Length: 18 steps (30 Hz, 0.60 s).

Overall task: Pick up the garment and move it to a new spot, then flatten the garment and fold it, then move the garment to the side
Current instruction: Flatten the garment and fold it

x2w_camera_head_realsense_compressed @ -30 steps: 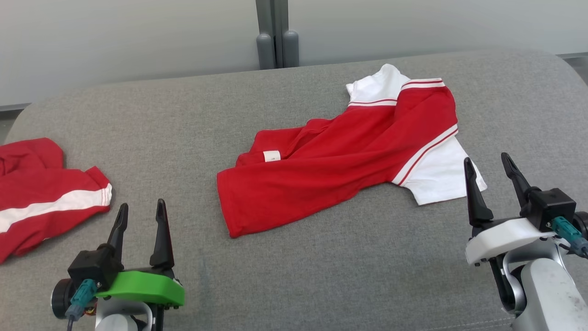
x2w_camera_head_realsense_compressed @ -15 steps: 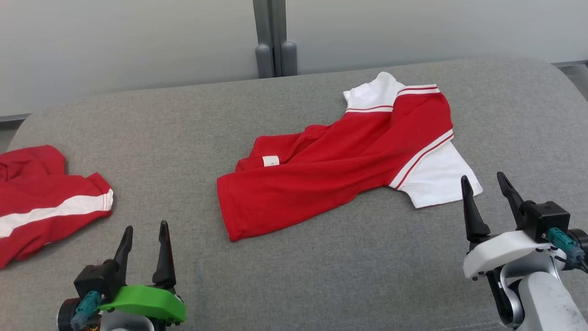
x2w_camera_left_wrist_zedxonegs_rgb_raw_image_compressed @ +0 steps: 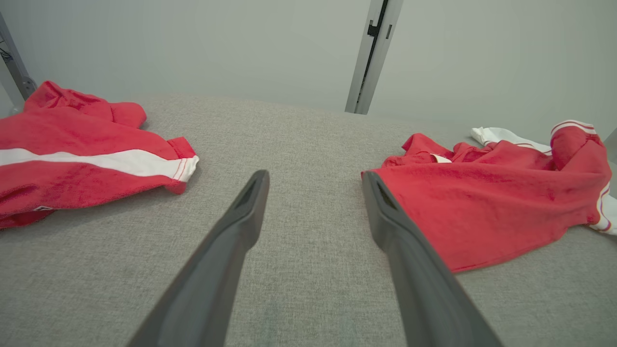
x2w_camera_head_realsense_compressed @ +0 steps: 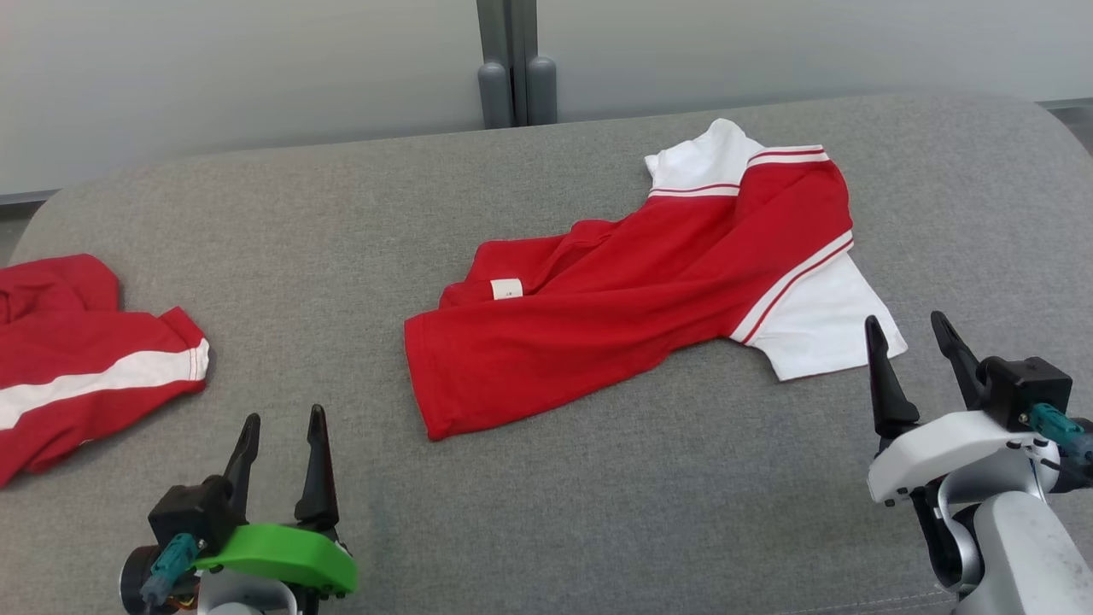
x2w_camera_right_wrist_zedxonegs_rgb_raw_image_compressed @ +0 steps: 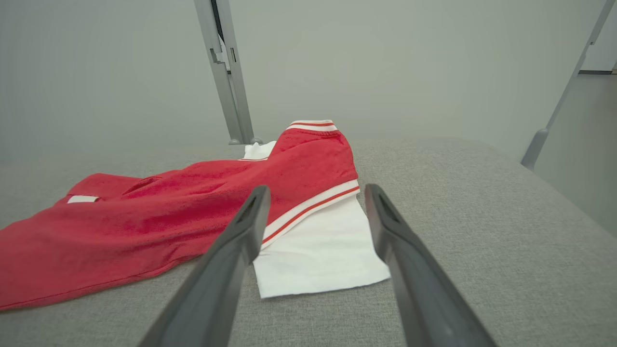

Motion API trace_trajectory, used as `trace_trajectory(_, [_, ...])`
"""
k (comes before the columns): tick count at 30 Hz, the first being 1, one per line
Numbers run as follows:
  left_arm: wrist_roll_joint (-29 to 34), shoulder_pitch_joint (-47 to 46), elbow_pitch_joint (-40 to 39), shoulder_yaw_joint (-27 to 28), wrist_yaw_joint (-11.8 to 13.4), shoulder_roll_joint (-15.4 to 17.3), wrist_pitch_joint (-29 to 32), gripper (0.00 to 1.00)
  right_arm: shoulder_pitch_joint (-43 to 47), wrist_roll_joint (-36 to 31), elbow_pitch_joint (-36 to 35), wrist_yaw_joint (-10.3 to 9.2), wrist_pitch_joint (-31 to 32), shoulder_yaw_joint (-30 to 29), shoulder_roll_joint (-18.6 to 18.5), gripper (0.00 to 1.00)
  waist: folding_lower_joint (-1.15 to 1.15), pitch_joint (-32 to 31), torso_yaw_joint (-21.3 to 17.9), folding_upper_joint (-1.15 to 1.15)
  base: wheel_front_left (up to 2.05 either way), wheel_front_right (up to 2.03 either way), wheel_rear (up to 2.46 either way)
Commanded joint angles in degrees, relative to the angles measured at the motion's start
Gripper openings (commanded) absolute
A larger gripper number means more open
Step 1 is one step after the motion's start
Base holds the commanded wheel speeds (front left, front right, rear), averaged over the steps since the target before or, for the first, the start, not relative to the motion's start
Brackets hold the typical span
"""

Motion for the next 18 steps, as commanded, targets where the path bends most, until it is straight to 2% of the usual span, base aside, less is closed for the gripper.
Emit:
trace_trajectory(1, [-1.0,-1.3,0.1,-0.4,-0.1,0.2,0.0,1.00,-1.0,1.0,0.5,0.00,1.4,-0.1,-0.6,1.00,0.00,0.4,0.0,0.00,0.00,0.00,0.00])
trace_trajectory(11, [-4.8,-7.7,9.8,-14.2,-1.3,0.2,1.8,1.00,-10.3,2.9,8.4,0.00,17.9,-3.3,-5.4,1.00,0.00,4.8,0.4,0.00,0.00,0.00,0.00])
trace_trajectory(18, [-6.8,-14.1,16.0,-20.2,0.0,0.2,3.3,1.00,-17.7,1.0,16.0,0.00,21.0,-3.7,-6.9,1.00,0.00,9.1,1.1,0.00,0.00,0.00,0.00])
